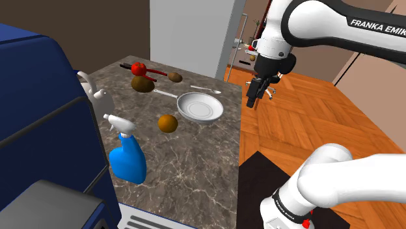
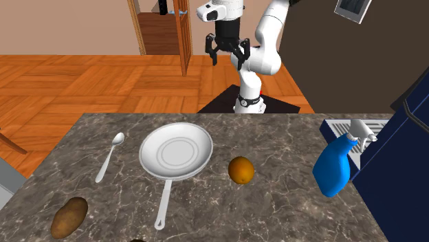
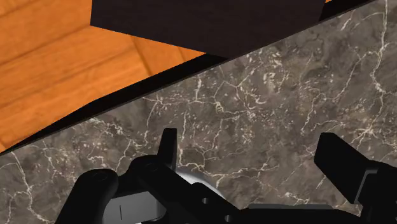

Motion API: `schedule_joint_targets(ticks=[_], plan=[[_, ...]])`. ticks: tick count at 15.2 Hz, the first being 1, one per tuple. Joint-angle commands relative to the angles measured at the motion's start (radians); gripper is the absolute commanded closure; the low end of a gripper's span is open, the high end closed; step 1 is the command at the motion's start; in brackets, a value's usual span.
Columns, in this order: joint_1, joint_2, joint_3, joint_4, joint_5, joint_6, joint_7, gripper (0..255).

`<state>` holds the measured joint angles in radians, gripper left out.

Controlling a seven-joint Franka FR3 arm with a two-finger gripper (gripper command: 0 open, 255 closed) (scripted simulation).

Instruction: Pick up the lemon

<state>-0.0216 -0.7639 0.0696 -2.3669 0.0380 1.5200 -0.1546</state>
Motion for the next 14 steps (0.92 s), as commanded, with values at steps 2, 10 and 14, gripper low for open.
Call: schedule_joint_targets(ticks=[2,10,14], plan=[[0.009,0.026,0.011,0.001,-0.001,0.032,-0.007,0],[0.068,0.251,0.101,0.046,-0.024,0.269,-0.053,0],[0.091,0.372,0.148,0.092,-0.054,0.370,-0.065,0]])
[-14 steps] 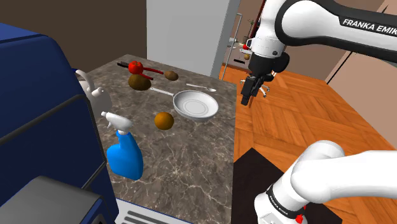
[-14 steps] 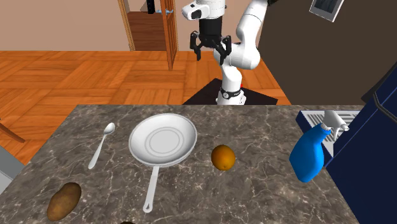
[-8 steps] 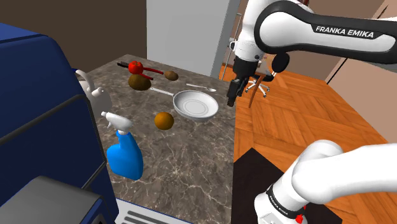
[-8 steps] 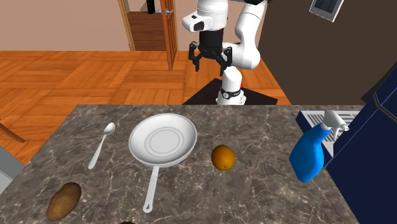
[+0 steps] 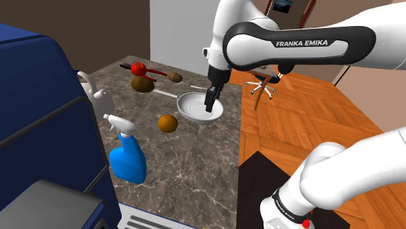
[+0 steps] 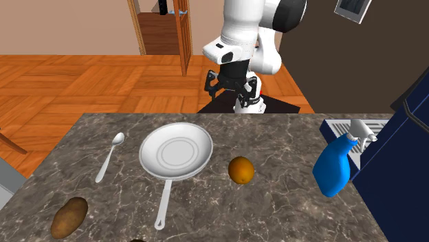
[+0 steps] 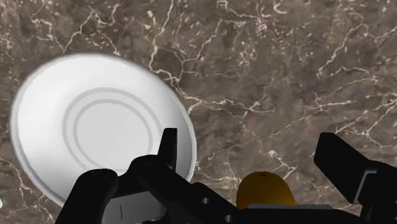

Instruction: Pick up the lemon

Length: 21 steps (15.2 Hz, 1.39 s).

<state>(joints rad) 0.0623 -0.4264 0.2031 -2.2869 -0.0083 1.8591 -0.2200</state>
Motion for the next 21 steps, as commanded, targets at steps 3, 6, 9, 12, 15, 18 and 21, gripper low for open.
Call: schedule_joint_targets(ticks=[3,6,9,12,15,18,21], plan=[[0.021,0.127,0.052,0.054,-0.041,0.097,-0.002,0],[0.035,0.220,0.088,0.104,-0.085,0.156,0.001,0],[0.050,0.316,0.122,0.160,-0.140,0.205,0.010,0],[0.069,0.411,0.151,0.222,-0.204,0.243,0.024,0],[0.070,0.425,0.150,0.197,-0.215,0.280,0.037,0],[0.070,0.442,0.150,0.174,-0.228,0.317,0.051,0],[0.070,0.452,0.150,0.163,-0.235,0.336,0.058,0]])
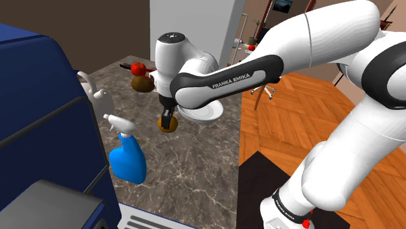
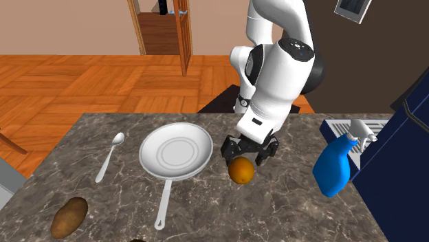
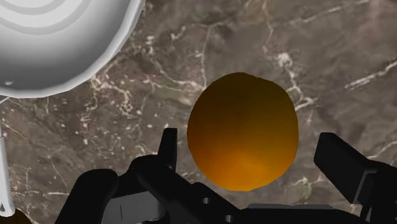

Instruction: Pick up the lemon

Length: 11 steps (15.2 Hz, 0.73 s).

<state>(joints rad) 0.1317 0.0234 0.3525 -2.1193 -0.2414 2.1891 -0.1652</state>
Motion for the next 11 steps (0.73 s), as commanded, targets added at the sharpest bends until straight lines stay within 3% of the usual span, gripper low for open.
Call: schedule_joint_targets(ticks=[1,2,11], plan=[[0.001,0.002,0.000,-0.004,-0.002,0.006,0.003,0],[0.001,0.003,0.001,-0.004,-0.002,0.006,0.004,255],[0.001,0.002,0.001,-0.004,-0.002,0.006,0.003,255]])
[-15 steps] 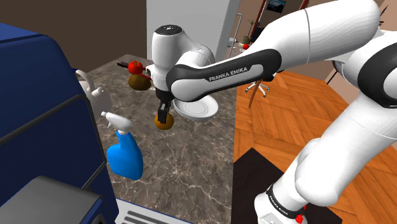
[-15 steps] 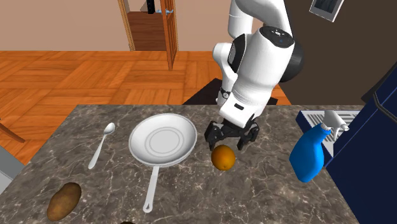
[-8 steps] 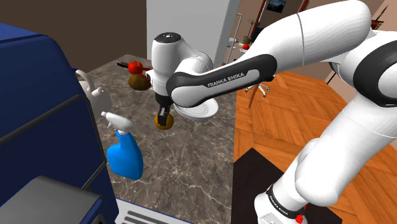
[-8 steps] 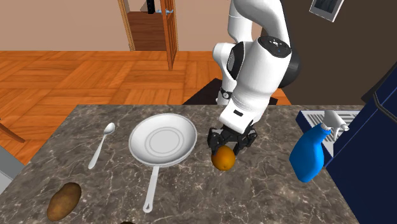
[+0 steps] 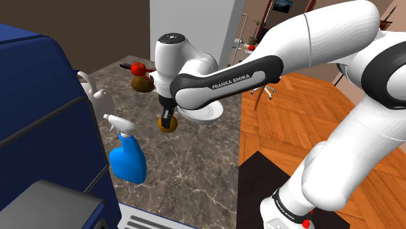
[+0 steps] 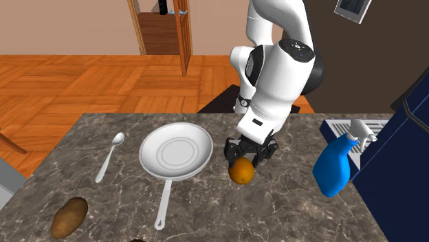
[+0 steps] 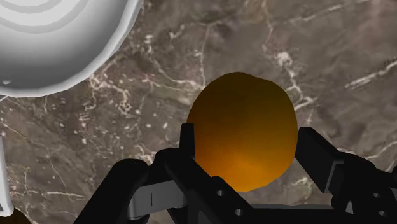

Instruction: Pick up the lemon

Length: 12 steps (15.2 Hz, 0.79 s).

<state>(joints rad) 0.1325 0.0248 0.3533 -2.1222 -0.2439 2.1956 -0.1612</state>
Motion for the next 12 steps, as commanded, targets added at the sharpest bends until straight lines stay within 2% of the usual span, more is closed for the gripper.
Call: schedule_joint_targets(ticks=[1,12], plan=[[0.000,-0.006,0.000,0.005,0.005,-0.012,-0.006,255],[0.000,-0.059,0.000,0.097,0.045,-0.148,-0.051,255]])
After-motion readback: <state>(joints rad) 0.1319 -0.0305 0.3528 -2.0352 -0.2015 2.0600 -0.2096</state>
